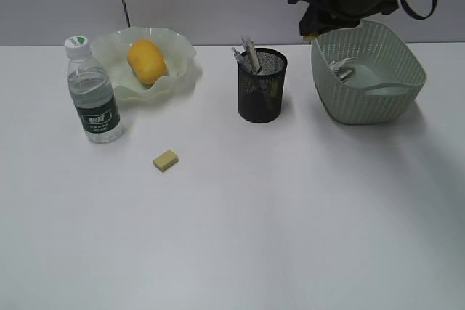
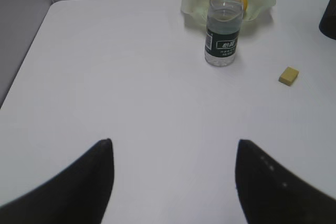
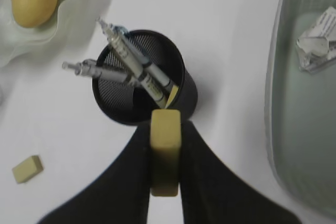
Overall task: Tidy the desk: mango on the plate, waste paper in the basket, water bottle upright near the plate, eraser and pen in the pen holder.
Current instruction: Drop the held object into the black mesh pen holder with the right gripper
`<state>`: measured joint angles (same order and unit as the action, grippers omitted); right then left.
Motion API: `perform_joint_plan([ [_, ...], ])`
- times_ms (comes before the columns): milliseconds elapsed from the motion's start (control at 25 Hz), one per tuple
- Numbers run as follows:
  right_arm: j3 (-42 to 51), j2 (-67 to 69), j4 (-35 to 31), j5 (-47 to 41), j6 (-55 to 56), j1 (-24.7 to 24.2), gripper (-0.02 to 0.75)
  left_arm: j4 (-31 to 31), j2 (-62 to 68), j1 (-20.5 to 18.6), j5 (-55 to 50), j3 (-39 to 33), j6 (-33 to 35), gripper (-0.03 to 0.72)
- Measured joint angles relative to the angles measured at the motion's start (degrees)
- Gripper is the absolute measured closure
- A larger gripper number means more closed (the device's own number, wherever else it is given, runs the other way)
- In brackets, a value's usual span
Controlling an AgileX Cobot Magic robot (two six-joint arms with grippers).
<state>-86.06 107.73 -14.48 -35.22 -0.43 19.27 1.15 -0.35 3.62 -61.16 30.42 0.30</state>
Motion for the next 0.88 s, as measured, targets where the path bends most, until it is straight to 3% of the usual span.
perform_joint_plan([
  [560,-14.58,14.79,-2.06,3.45,-0.3,0.0,0.614,0.05,0.0,0.0,0.04,0.0,0.0,0.141],
  [880,-15.11,17.04,-5.37,3.06,-5.47,1.89,0.614,0.21,0.0,0.0,0.04,0.0,0.0,0.141],
])
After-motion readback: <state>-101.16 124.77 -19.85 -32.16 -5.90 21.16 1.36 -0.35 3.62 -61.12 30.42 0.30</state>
